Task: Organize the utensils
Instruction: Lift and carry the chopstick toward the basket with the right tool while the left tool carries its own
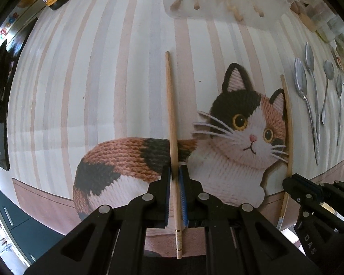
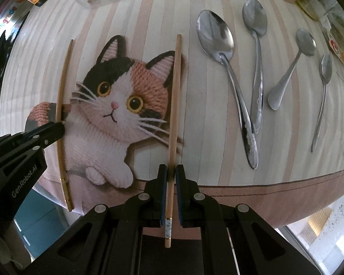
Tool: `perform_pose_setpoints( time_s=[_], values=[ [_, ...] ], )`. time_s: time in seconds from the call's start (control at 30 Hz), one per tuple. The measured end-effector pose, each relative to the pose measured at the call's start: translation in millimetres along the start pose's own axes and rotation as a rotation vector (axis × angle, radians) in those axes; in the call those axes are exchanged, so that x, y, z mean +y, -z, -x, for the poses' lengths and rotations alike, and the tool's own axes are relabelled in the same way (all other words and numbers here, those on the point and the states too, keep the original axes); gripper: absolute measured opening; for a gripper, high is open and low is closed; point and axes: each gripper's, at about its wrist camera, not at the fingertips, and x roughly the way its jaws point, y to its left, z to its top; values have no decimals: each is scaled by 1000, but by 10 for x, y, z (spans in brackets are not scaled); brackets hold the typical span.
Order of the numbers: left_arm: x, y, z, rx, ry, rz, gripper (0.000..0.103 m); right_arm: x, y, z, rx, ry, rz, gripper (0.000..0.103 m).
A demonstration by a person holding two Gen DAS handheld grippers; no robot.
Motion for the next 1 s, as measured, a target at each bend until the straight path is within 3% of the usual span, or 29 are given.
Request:
perform_pose_setpoints(
  time_s=[0.17, 0.43, 0.83, 1.0],
  values=[
    [-55, -1, 2, -18, 0, 17, 5, -5, -30, 12, -9, 2, -7, 8],
    [-14, 302, 129, -60, -46, 55, 4, -38, 25, 40, -38, -9, -21, 7],
    [38, 496, 912, -229, -49, 79, 4, -145, 145, 622, -135, -124, 10, 7],
    [36, 337, 1364, -315, -19, 91, 4, -223, 114, 1001, -196, -165, 30, 7]
  ],
)
